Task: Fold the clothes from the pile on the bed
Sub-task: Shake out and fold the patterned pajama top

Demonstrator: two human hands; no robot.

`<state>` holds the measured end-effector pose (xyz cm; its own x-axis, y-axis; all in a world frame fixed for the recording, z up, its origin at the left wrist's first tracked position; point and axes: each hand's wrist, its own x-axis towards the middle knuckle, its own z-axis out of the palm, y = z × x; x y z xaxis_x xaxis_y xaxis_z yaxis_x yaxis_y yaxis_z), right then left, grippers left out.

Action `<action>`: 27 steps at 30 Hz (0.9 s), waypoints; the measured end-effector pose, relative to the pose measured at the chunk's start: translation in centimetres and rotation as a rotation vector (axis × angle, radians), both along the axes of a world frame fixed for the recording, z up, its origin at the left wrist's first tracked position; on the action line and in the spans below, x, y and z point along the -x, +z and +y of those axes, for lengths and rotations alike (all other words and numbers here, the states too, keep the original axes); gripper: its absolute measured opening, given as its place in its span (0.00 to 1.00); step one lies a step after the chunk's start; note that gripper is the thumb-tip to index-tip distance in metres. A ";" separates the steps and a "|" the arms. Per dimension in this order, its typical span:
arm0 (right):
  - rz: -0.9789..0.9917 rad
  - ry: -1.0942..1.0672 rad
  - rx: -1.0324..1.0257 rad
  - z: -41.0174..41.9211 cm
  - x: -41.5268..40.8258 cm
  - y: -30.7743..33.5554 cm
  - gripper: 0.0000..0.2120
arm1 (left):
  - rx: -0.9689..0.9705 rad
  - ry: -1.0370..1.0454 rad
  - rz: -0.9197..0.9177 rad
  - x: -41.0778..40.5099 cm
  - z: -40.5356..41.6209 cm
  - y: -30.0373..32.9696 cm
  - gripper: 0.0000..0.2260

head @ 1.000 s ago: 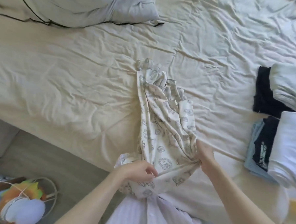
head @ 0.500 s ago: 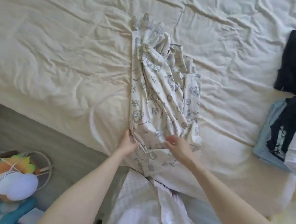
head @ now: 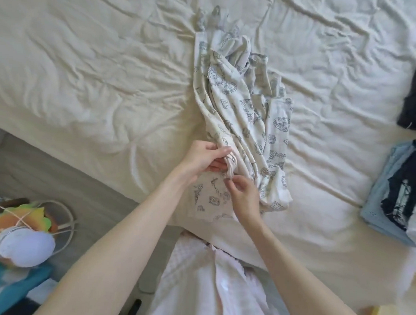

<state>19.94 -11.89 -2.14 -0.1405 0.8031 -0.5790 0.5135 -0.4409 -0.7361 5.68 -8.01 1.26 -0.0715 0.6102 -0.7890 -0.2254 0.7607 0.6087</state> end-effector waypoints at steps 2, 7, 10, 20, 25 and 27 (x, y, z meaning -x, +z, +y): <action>0.099 -0.139 0.067 1.8 0.0 1.6 0.09 | -0.072 0.003 0.026 0.1 0.8 1.6 0.06; 0.242 -0.204 0.133 6.3 -1.4 7.6 0.10 | -0.366 -0.386 0.402 1.9 0.5 5.2 0.24; 0.228 -0.068 0.060 9.3 -0.7 11.9 0.12 | -0.606 -0.662 0.474 1.8 0.3 8.5 0.31; 0.445 0.112 0.063 14.7 2.7 26.5 0.12 | -0.896 -0.395 0.808 3.8 0.5 22.3 0.17; 0.308 0.433 -0.136 15.0 4.5 32.9 0.28 | -0.766 -0.338 0.783 6.3 2.3 30.2 0.09; 0.260 0.488 -0.291 14.4 5.6 35.5 0.26 | -0.769 -0.319 0.855 6.9 3.3 32.9 0.09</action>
